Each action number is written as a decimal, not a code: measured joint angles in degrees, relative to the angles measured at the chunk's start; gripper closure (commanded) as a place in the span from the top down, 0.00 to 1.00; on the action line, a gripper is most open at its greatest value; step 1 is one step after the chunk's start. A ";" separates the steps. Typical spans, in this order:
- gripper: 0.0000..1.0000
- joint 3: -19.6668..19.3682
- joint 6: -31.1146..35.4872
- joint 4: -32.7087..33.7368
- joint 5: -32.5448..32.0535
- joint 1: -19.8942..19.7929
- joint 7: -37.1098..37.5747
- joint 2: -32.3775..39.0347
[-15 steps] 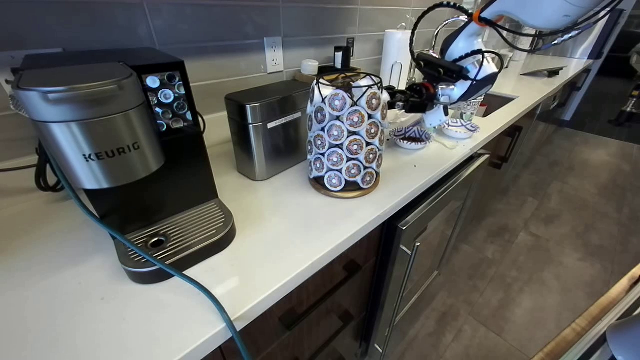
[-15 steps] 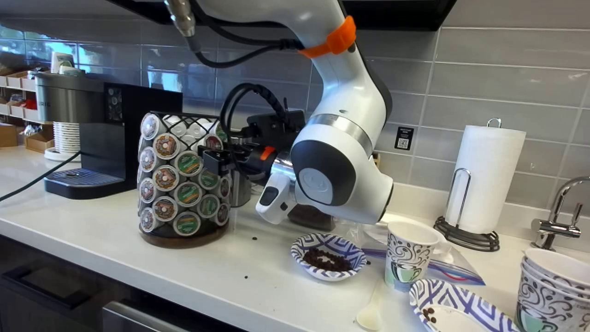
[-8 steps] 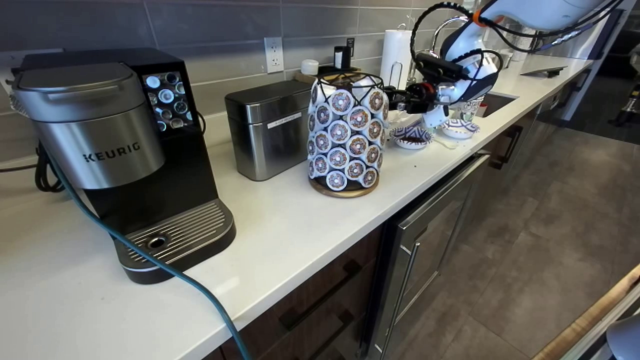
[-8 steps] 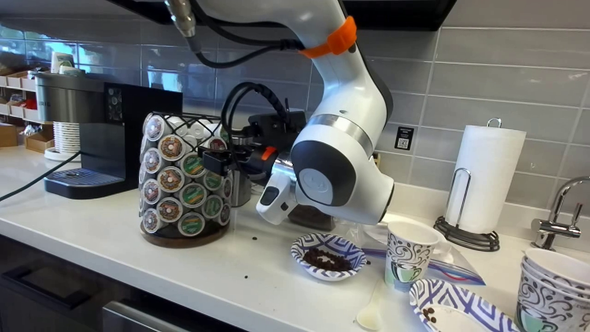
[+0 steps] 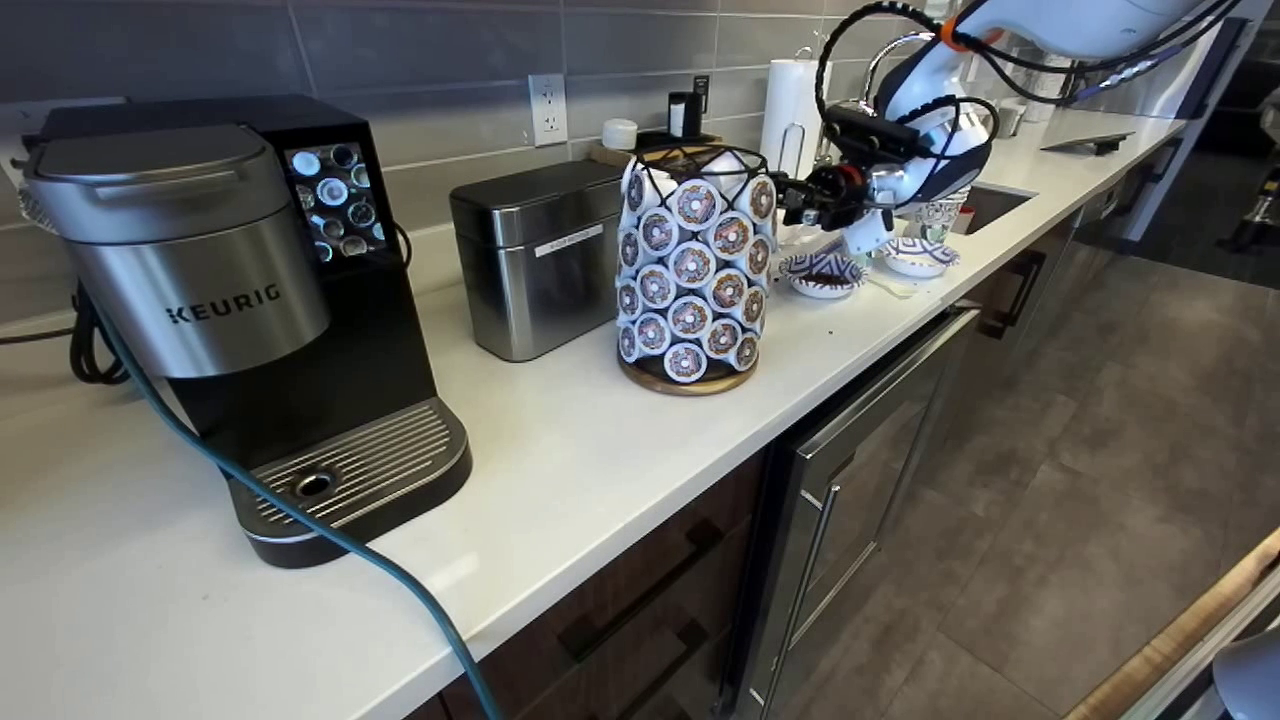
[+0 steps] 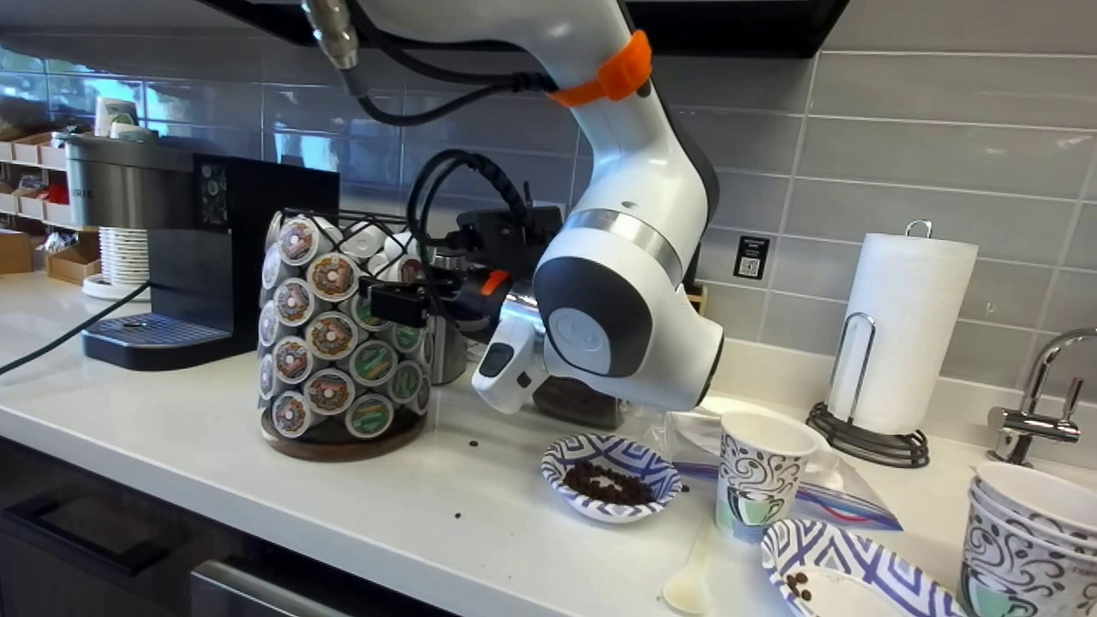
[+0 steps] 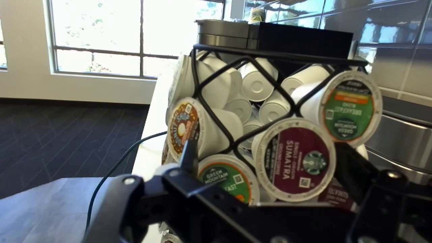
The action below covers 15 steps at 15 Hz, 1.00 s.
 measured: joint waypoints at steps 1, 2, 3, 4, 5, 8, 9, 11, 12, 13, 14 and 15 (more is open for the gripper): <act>1.00 -0.18 0.52 0.00 -0.02 0.06 0.15 -0.06; 1.00 -0.38 1.12 0.00 -0.07 0.09 0.31 -0.14; 1.00 -0.58 1.73 0.00 -0.11 0.10 0.46 -0.25; 1.00 -0.80 2.31 -0.01 -0.14 0.10 0.65 -0.39; 1.00 -1.04 2.82 -0.01 -0.17 0.10 0.81 -0.54; 1.00 -1.79 4.28 -0.02 -0.80 0.10 1.05 -1.16; 1.00 -2.15 4.40 -0.01 -1.89 0.11 1.05 -1.57; 1.00 -3.12 4.50 -0.02 -5.01 0.13 1.11 -2.83; 1.00 -3.67 4.69 -0.02 -6.90 0.14 1.19 -3.73; 1.00 -4.21 5.01 -0.02 -9.08 0.16 1.40 -4.71; 1.00 -4.72 5.53 -0.01 -11.56 0.22 1.70 -5.87; 1.00 -5.18 6.25 -0.01 -14.06 0.37 1.92 -7.17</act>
